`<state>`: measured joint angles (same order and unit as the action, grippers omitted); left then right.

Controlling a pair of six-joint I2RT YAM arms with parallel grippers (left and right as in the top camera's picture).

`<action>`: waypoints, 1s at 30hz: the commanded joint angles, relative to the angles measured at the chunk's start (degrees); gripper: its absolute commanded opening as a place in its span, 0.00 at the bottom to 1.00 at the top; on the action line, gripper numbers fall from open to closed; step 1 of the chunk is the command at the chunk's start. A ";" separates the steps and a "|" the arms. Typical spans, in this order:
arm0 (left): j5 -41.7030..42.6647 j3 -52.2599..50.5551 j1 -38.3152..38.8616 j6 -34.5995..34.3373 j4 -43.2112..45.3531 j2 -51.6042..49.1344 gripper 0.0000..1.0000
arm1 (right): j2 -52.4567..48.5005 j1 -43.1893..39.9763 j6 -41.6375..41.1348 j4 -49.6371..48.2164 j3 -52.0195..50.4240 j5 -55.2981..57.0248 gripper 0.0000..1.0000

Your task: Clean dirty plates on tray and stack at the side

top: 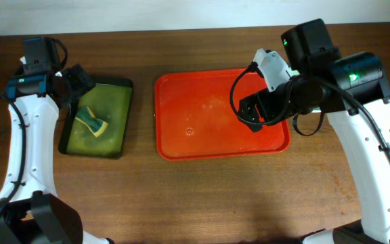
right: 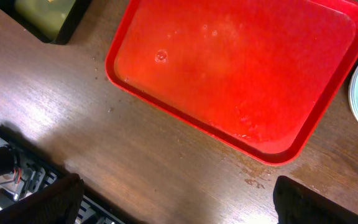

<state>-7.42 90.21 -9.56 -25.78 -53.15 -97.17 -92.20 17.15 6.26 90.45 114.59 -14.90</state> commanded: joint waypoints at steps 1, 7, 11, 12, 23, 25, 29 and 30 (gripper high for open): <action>0.35 0.00 -0.46 0.09 0.02 -0.33 0.99 | -0.17 0.09 0.59 0.09 0.07 0.15 0.98; 0.35 0.00 -0.46 0.11 0.02 -0.33 0.99 | -0.46 0.09 0.59 0.20 0.07 0.17 0.98; 0.35 0.00 -0.46 0.11 0.02 -0.33 0.99 | -0.57 0.11 0.61 -0.42 0.07 4.09 0.98; 0.35 0.00 -0.46 0.09 0.02 -0.33 0.99 | -0.22 0.09 0.63 -0.46 0.07 4.26 0.98; 0.35 0.00 -0.46 0.11 0.04 -0.33 0.99 | 27.61 -1.25 0.55 -43.47 -51.49 4.85 0.98; 0.35 0.00 -0.46 0.09 0.02 -0.33 0.99 | 33.62 -2.78 0.33 -50.99 -61.66 3.87 0.99; 0.35 0.00 -0.46 0.11 0.02 -0.33 0.99 | 44.37 -5.22 -0.79 -66.20 -78.49 -0.31 0.99; 0.35 0.00 -0.46 0.11 0.02 -0.33 0.99 | 47.04 -5.22 -2.38 -69.53 -82.25 -0.33 0.98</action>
<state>-7.27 90.21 -9.56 -25.78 -53.15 -97.19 -49.80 12.34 6.22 25.61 38.52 -13.08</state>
